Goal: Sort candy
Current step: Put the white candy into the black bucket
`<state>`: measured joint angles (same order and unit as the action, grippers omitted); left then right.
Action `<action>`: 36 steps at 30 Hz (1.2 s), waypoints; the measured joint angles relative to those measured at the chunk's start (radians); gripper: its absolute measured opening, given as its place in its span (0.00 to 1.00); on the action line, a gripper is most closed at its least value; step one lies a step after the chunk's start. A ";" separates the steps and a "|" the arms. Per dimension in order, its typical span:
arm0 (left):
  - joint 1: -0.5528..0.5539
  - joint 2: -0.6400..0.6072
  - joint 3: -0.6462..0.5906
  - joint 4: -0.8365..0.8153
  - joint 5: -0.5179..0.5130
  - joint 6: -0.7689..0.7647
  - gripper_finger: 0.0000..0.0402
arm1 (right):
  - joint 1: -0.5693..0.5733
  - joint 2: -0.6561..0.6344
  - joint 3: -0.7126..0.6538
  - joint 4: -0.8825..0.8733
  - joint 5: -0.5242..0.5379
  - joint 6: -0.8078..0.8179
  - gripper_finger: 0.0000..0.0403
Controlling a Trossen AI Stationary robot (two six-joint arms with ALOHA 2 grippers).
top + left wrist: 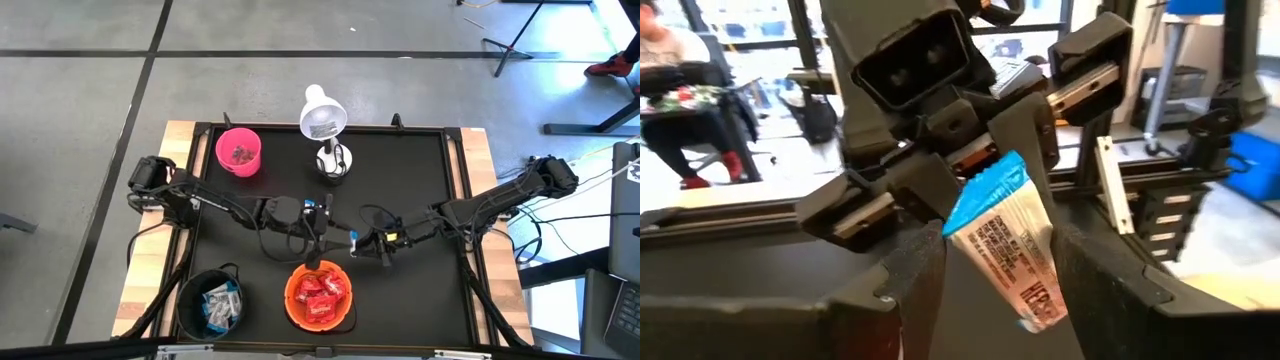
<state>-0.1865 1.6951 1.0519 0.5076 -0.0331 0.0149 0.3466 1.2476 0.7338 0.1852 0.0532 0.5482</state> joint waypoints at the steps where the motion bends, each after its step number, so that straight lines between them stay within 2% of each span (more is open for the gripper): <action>1: 0.004 0.000 0.000 0.000 0.012 -0.009 0.45 | 0.000 0.000 0.000 0.002 0.000 -0.003 0.14; 5: 0.012 0.000 0.000 -0.003 0.072 -0.042 0.45 | -0.001 0.000 0.000 0.025 0.011 -0.007 0.14; 14: -0.022 0.000 0.000 0.014 0.062 0.094 0.43 | 0.001 -0.001 0.001 0.059 0.011 -0.037 0.14; 18: -0.027 0.000 -0.001 0.024 0.033 0.118 0.34 | 0.001 -0.001 0.001 0.057 0.015 -0.037 0.14; 28: -0.027 -0.001 -0.002 0.033 0.044 0.130 0.04 | -0.001 -0.002 0.001 0.053 0.013 -0.057 0.14; 32: -0.027 -0.039 -0.002 -0.028 0.028 0.128 0.03 | -0.002 -0.011 0.001 0.048 0.006 -0.060 0.14; 36: -0.028 -0.144 -0.001 -0.174 -0.024 0.120 0.06 | -0.002 -0.051 0.001 0.042 -0.011 -0.061 0.14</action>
<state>-0.2149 1.5510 1.0508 0.3336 -0.0575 0.1353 0.3447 1.1964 0.7345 0.2268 0.0422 0.4873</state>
